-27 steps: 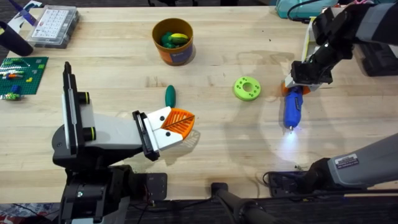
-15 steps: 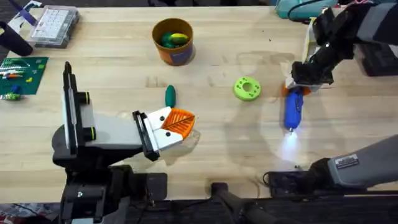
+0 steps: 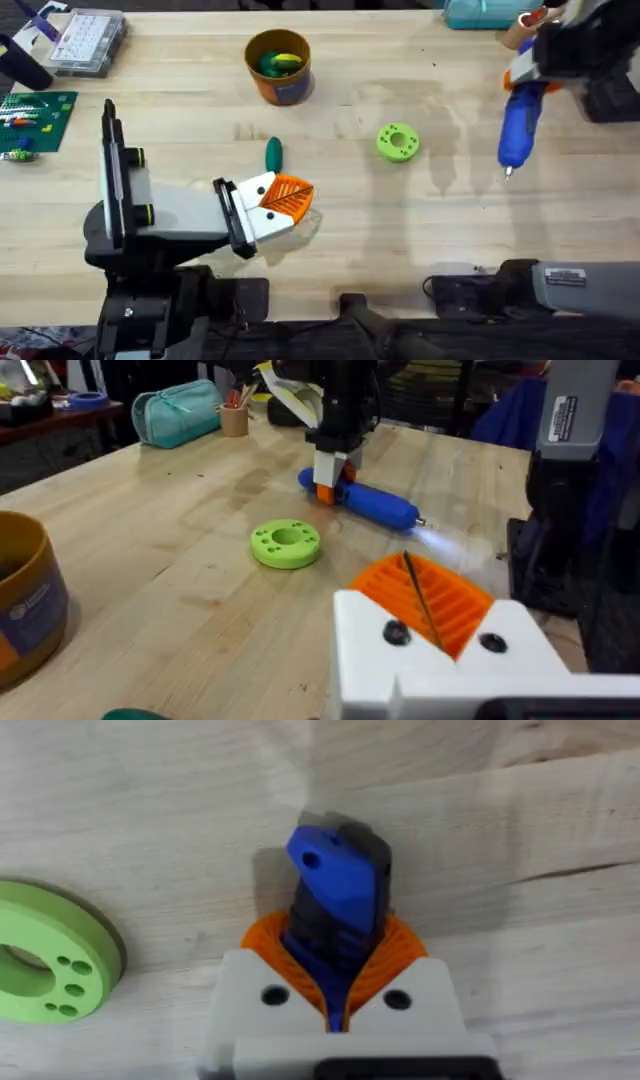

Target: Pick up the gripper from the table and insert it into the empty holder that is missing its gripper. Then pick up a screw, insert it into the mounting hole, and use the screwdriver to tighten it. Finally, clean up the table by picking up the vegetable and placing it into the bucket.

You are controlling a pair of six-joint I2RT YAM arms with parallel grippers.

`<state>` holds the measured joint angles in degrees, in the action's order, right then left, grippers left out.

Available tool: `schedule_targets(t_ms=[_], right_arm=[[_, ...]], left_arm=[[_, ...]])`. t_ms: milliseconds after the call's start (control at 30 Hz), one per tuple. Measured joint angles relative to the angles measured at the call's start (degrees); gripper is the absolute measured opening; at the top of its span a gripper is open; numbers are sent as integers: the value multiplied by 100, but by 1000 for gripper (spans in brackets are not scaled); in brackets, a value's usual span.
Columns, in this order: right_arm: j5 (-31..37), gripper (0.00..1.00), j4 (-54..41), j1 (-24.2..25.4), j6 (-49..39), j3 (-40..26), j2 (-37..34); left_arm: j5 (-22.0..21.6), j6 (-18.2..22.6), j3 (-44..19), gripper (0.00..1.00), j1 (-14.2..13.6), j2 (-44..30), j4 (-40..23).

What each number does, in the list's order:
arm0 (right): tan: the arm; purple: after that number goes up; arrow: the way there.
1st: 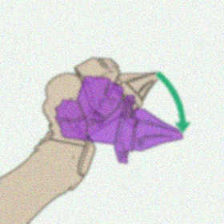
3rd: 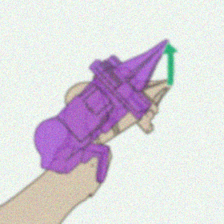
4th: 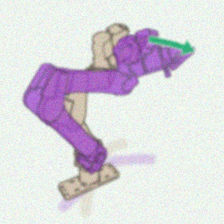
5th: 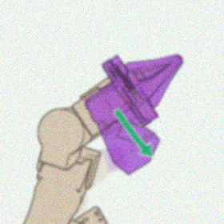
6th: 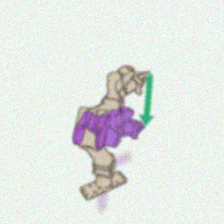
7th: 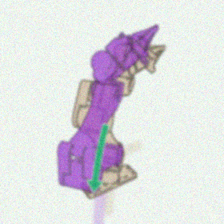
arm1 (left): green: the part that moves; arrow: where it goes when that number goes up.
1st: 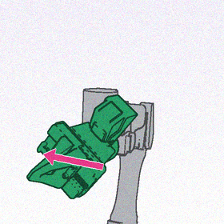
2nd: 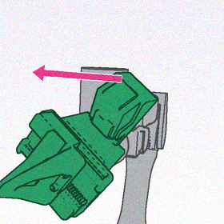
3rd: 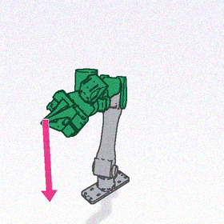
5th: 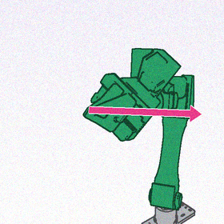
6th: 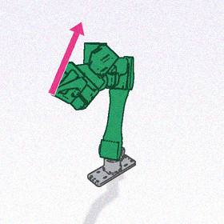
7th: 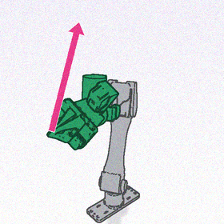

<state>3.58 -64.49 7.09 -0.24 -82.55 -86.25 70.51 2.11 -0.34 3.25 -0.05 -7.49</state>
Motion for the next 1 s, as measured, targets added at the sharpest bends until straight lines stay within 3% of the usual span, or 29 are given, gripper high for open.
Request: schedule_targets(t_ms=[400, 567, 800, 1000], right_arm=[[-77, 45, -311, -532, -117, -1507, 980], [-611, 45, 409, -548, -316, -1644, 1595], [-1812, 45, 1523, -567, -362, -1662, 1878], [-2466, 45, 1972, -1076, -295, -1664, 1890]], left_arm=[[1, -1, 1, 16, 0, 2, 0], [1, -1, 1, 16, 0, 1, -1], [1, 0, 0, 16, 0, 1, -6], [2, 0, 1, 16, 0, 2, -7]])
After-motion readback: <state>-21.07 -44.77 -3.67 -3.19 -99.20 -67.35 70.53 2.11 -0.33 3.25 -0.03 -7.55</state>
